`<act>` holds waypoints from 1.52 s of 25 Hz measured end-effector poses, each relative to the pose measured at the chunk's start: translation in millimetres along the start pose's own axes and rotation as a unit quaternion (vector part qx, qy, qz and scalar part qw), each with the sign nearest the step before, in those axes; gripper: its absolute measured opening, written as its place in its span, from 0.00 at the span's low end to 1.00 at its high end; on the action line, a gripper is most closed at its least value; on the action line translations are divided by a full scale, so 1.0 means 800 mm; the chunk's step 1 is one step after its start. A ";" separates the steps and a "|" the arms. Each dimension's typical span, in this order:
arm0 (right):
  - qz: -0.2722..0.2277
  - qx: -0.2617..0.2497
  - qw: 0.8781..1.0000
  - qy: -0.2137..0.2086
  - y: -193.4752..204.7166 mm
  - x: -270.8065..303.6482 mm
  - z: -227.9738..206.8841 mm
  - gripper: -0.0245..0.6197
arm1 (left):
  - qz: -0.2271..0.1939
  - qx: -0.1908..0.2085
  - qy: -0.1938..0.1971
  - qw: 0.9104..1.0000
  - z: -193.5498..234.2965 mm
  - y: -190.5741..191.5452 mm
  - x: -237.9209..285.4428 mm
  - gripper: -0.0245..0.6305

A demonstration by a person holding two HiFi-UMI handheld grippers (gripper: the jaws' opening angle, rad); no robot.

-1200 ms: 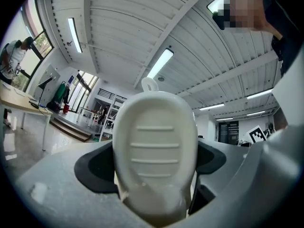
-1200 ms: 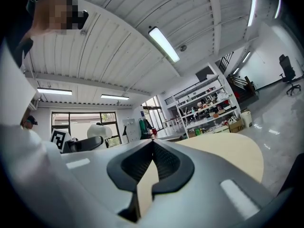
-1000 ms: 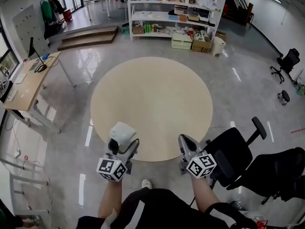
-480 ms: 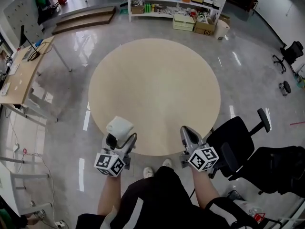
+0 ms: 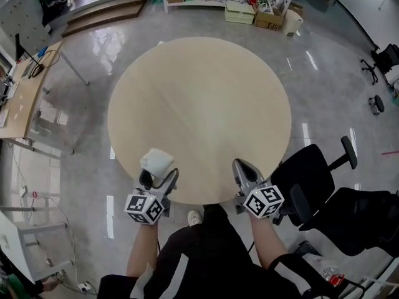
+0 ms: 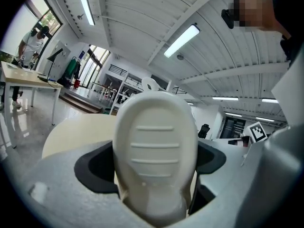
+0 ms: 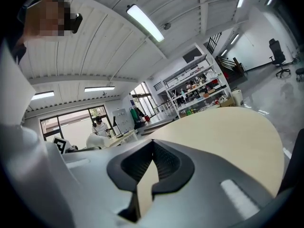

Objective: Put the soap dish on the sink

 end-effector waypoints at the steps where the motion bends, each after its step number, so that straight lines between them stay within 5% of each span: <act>1: 0.004 0.000 1.000 0.000 0.001 0.004 -0.006 0.05 | 0.006 0.003 -0.003 1.000 0.001 0.002 0.008 0.75; 18: 0.075 0.099 0.992 0.027 0.054 0.046 -0.090 0.05 | 0.191 0.015 -0.042 0.981 0.004 0.099 0.106 0.75; 22: 0.082 0.103 0.991 0.026 0.054 0.047 -0.102 0.05 | 0.238 0.063 -0.055 0.968 -0.001 0.113 0.129 0.75; 27: 0.084 0.100 0.991 0.031 0.044 0.055 -0.118 0.05 | 0.298 0.158 -0.062 0.939 -0.014 0.133 0.157 0.75; 38: 0.100 0.095 0.990 0.016 0.046 0.078 -0.116 0.05 | 0.362 0.199 -0.050 0.909 -0.012 0.154 0.180 0.75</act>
Point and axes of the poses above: the fingertips, and each gripper's own axes: x forward along the fingers, z to its left, y out of its underside, the point moved 7 cm from there along -x, backward along the fingers, and after that the axes turned 7 degrees about -y, right-handed, at the moved point
